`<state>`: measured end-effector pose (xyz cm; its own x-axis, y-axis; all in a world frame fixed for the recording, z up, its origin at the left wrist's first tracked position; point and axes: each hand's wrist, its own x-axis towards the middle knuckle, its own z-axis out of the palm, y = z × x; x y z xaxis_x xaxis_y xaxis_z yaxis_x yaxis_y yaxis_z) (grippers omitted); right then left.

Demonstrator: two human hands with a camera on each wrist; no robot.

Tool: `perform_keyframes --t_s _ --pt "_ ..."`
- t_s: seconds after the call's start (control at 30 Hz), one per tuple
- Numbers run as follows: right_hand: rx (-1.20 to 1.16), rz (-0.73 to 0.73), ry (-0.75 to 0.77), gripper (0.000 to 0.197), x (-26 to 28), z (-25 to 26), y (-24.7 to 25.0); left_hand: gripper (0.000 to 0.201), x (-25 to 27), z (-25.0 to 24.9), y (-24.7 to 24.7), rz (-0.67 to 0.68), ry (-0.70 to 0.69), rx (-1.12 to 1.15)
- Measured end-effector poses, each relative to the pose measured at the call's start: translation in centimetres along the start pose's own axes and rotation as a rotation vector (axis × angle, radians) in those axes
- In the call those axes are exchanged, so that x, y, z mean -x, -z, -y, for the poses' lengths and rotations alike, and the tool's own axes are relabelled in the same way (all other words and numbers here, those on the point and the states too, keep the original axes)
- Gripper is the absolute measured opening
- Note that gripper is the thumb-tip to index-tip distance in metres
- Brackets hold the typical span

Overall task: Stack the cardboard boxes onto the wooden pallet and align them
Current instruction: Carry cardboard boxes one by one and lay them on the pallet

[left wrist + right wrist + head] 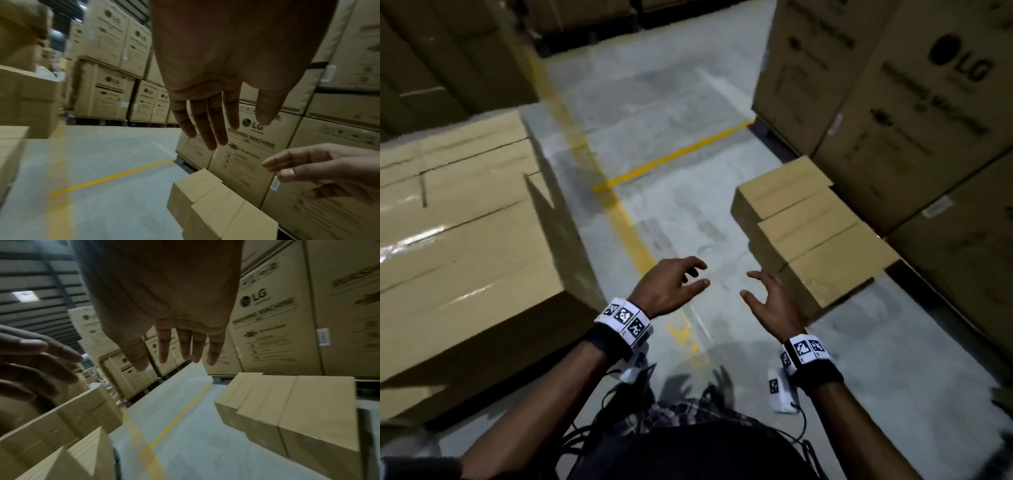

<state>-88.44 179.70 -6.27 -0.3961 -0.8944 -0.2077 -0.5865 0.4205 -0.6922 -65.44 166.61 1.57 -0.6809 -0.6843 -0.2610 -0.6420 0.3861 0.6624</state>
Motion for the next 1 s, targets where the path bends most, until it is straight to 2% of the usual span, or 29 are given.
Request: perform_keyframes --t_s 0.2,0.4,0.53,0.6,0.7,0.77,0.83,0.9,1.0 --pt "-0.125 -0.169 -0.234 0.042 -1.3 -7.1 4.8 0.038 -8.8 -6.1 -4.2 0.207 -0.088 -0.042" --pt "-0.258 -0.364 -0.524 0.040 -3.5 -14.3 9.7 0.049 -22.2 -11.0 -10.4 0.434 -0.185 -0.087" --pt "-0.248 -0.373 -0.678 0.041 -6.4 -18.5 12.4 0.042 -31.6 -13.4 -14.8 0.583 -0.216 -0.150" --pt "-0.238 -0.348 -0.762 0.044 -8.5 -20.7 13.0 0.042 -35.7 -14.2 -17.0 0.634 -0.188 -0.165" --pt "-0.261 -0.303 -0.871 0.049 -12.8 -25.1 13.0 0.042 -41.2 -14.3 -21.4 0.705 -0.168 -0.196" --pt "-0.286 -0.282 -0.929 0.054 -15.9 -28.6 12.1 0.042 -44.6 -13.8 -24.7 0.770 -0.217 -0.263" --pt "-0.313 -0.241 -0.992 0.060 -18.7 -32.5 10.3 0.041 -48.0 -12.3 -28.3 0.836 -0.206 -0.302" --pt "-0.337 -0.202 -1.054 0.066 -21.5 -36.8 7.8 0.040 -52.0 -10.2 -32.3 0.858 -0.161 -0.331" --pt "-0.351 -0.154 -1.100 0.075 -25.2 -43.1 3.6 0.043 -57.5 -6.1 -38.2 0.821 -0.088 -0.354"
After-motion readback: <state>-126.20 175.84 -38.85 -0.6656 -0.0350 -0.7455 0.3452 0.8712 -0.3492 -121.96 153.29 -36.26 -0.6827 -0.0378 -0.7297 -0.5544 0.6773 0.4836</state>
